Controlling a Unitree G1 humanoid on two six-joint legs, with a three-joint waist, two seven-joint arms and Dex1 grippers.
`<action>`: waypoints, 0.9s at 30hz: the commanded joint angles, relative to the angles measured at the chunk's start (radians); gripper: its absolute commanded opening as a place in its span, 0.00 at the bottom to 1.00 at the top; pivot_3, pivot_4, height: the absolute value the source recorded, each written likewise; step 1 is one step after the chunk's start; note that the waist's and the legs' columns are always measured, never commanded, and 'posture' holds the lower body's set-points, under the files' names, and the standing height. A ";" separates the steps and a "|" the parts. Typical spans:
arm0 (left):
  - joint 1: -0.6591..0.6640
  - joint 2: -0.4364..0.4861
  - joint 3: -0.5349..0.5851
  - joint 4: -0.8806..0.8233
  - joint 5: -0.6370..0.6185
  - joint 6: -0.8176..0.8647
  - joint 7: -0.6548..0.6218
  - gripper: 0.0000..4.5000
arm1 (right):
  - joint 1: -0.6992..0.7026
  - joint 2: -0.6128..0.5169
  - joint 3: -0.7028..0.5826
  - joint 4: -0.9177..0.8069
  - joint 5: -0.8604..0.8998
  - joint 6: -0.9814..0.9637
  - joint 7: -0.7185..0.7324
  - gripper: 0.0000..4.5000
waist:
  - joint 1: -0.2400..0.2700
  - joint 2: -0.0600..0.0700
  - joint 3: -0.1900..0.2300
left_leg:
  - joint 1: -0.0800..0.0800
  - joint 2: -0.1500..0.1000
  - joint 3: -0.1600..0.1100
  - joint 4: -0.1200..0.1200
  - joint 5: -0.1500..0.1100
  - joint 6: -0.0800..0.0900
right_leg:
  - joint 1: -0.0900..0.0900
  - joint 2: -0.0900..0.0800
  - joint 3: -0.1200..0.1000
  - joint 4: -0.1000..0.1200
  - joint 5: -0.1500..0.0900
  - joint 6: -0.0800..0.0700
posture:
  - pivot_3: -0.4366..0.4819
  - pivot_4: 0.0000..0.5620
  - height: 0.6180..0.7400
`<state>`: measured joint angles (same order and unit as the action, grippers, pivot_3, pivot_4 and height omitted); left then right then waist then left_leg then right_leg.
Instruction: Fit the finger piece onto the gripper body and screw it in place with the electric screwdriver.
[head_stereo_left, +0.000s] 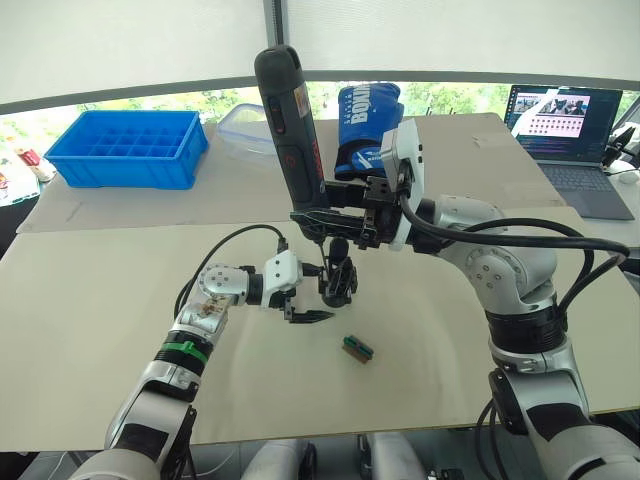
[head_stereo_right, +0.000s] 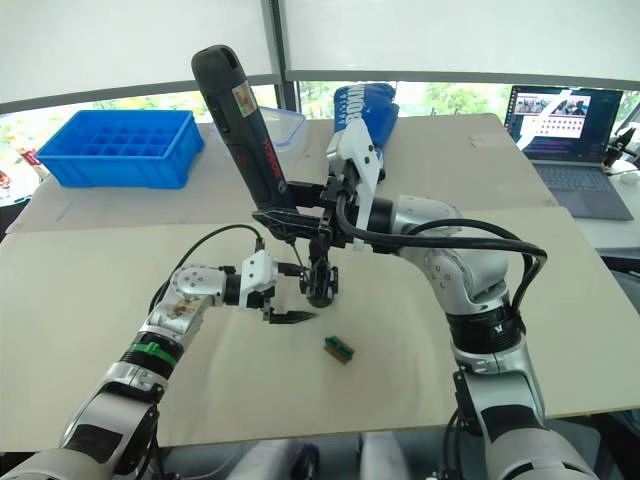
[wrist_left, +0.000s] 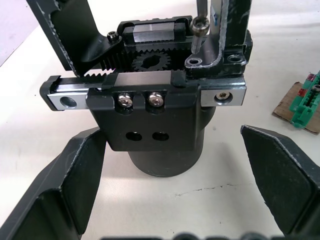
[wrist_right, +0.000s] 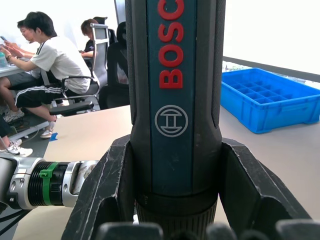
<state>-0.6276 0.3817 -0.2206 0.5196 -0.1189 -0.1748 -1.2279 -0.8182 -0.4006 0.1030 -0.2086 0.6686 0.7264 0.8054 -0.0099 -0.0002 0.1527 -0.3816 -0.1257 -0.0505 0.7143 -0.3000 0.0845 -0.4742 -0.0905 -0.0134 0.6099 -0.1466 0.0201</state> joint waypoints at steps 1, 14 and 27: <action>-0.017 -0.004 0.005 -0.023 -0.002 -0.022 0.004 1.00 | -0.010 0.008 -0.036 -0.053 0.008 -0.047 0.008 0.42 | 0.000 0.000 0.000 | 0.000 0.000 0.000 0.000 0.000 0.000 | 0.000 0.000 0.000 0.000 0.000 0.000 | 0.48 0.27 1.00; -0.018 -0.006 0.004 -0.021 -0.002 -0.021 0.005 1.00 | -0.005 0.015 -0.034 -0.048 -0.008 -0.057 0.018 0.42 | -0.001 0.000 0.000 | 0.000 0.000 0.000 0.000 0.000 0.000 | 0.000 0.000 0.000 0.000 0.000 0.000 | 0.48 0.27 1.00; -0.018 -0.005 0.005 -0.021 -0.002 -0.019 0.004 1.00 | -0.006 0.013 -0.035 -0.040 -0.028 -0.067 0.035 0.42 | -0.001 0.000 0.000 | 0.000 0.000 0.000 0.000 0.000 0.000 | 0.000 0.000 0.000 0.000 0.000 0.000 | 0.48 0.27 1.00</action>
<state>-0.6276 0.3798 -0.2206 0.5196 -0.1187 -0.1748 -1.2265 -0.8058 -0.3897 0.1037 -0.2086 0.6342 0.7162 0.8320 -0.0111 -0.0002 0.1527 -0.3815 -0.1258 -0.0505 0.7143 -0.3000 0.0845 -0.4743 -0.0904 -0.0134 0.6100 -0.1466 0.0201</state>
